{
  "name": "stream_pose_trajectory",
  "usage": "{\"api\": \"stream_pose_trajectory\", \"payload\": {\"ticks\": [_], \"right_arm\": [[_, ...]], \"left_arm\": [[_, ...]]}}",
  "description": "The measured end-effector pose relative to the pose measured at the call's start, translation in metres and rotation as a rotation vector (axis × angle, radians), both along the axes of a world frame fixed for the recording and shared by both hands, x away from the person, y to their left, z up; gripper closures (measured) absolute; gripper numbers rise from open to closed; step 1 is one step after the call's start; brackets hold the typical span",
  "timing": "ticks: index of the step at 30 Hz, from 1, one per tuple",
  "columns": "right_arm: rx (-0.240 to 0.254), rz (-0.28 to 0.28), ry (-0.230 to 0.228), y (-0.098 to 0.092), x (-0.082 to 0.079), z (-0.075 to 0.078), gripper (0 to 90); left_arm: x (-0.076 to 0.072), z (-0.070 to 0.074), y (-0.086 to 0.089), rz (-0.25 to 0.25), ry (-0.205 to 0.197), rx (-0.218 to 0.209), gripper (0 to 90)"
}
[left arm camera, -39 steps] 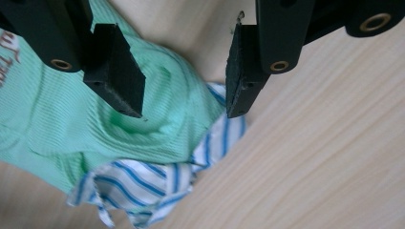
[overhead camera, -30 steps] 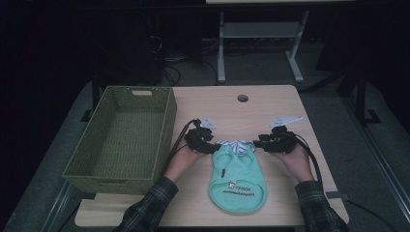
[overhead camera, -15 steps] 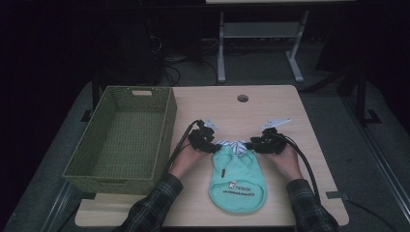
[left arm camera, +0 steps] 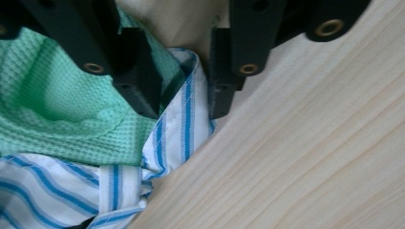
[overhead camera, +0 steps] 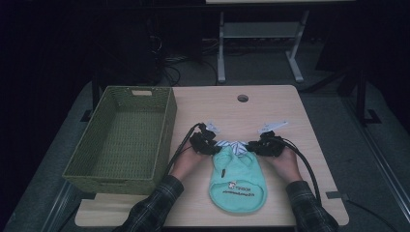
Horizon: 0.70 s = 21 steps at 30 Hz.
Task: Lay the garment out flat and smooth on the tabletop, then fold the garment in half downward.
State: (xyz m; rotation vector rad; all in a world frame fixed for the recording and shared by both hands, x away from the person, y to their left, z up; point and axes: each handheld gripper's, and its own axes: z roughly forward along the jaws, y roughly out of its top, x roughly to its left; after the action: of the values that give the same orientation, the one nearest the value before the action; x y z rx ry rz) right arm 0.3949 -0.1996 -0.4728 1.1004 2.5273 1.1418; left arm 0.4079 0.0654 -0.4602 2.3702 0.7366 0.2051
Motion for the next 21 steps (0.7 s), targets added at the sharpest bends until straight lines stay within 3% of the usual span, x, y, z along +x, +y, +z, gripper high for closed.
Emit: {"api": "stream_pose_trajectory", "payload": {"ticks": [7,10,21], "right_arm": [[0.010,-0.003,0.016,0.000,0.000,0.000,83.3],[0.006,-0.002,0.019,-0.001,-0.001,0.001,83.6],[0.037,0.001,-0.031,-0.005,-0.004,0.018,84.1]], "left_arm": [[-0.002,0.002,0.000,0.000,0.004,0.000,82.5],[-0.003,0.004,0.002,0.005,0.021,-0.024,83.3],[-0.011,0.024,0.009,0.016,-0.028,-0.084,83.7]]}}
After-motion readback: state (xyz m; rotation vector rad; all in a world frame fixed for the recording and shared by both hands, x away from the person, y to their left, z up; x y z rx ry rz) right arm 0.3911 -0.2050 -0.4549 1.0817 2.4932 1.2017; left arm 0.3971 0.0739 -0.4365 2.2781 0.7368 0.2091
